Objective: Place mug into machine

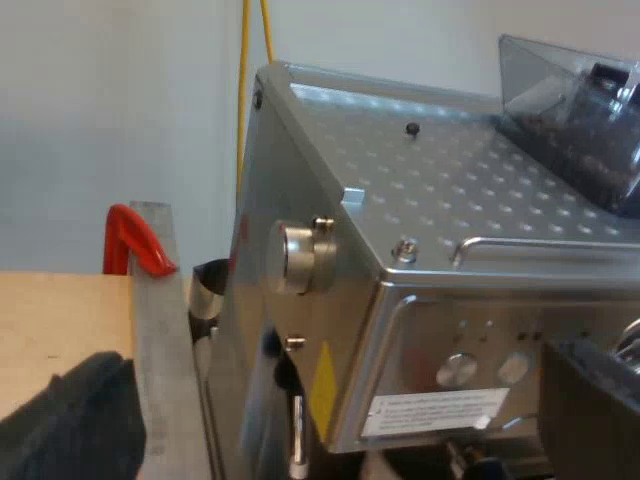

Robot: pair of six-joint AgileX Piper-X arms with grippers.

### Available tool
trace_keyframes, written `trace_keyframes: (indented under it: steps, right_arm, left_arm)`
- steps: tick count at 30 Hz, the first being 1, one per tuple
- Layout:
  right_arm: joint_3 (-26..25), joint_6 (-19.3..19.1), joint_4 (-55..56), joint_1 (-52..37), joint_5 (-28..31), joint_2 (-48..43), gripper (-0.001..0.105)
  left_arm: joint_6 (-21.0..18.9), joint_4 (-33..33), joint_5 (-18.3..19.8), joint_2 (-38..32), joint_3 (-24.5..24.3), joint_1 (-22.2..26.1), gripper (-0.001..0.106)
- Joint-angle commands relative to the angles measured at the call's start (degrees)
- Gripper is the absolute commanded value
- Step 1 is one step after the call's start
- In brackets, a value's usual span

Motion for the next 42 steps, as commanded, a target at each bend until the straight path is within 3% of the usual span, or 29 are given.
trace_keyframes:
  steps: [1, 5, 10, 12, 13, 18, 23, 26, 32, 36, 42]
  right_arm:
    - [0.13, -3.30, -1.06, -6.55, -2.22, 0.02, 0.078]
    - [2.44, -4.57, -1.09, -13.16, -4.58, -0.35, 0.078]
    - [6.60, -5.51, -0.35, -20.60, -13.81, -2.76, 0.078]
    - [7.62, -6.62, -0.35, -21.74, -13.80, -3.93, 0.078]
    - [9.23, -10.07, -0.18, -22.42, -12.91, -6.70, 0.078]
    - [11.51, -10.17, 0.23, -22.17, -12.44, -13.81, 0.078]
    - [11.69, -10.47, 1.40, -22.17, -12.44, -22.88, 0.078]
    - [11.69, -13.12, 3.42, -22.17, -12.44, -28.98, 0.078]
    - [11.69, -14.31, 8.73, -22.17, -12.44, -39.22, 0.078]
    - [11.69, -15.71, 11.96, -22.17, -12.44, -45.76, 0.078]
    - [10.90, -15.90, 18.56, -21.73, -13.71, -47.17, 0.078]
  left_arm:
    - [2.61, 2.32, 0.29, -0.13, -0.33, -0.08, 0.082]
    - [3.28, 4.52, 0.29, -0.66, -0.33, -0.08, 0.082]
    - [6.26, 5.94, 0.29, -3.10, -0.33, -0.08, 0.082]
    - [6.41, 6.60, 0.29, -4.63, -0.33, -0.08, 0.082]
    - [6.41, 7.20, 0.29, -5.64, -0.33, -0.08, 0.082]
    - [7.31, 11.53, -0.13, -9.53, -0.33, -0.08, 0.082]
    - [10.23, 15.44, -3.62, -15.14, -0.33, -0.08, 0.082]
    - [10.22, 15.58, -3.70, -19.59, -0.33, -0.08, 0.082]
    - [10.22, 18.66, -3.70, -28.74, -0.86, -0.08, 0.082]
    - [10.66, 26.72, -3.73, -28.46, -4.08, -0.08, 0.082]
    - [11.31, 29.83, -3.55, -29.19, -4.41, -0.08, 0.082]
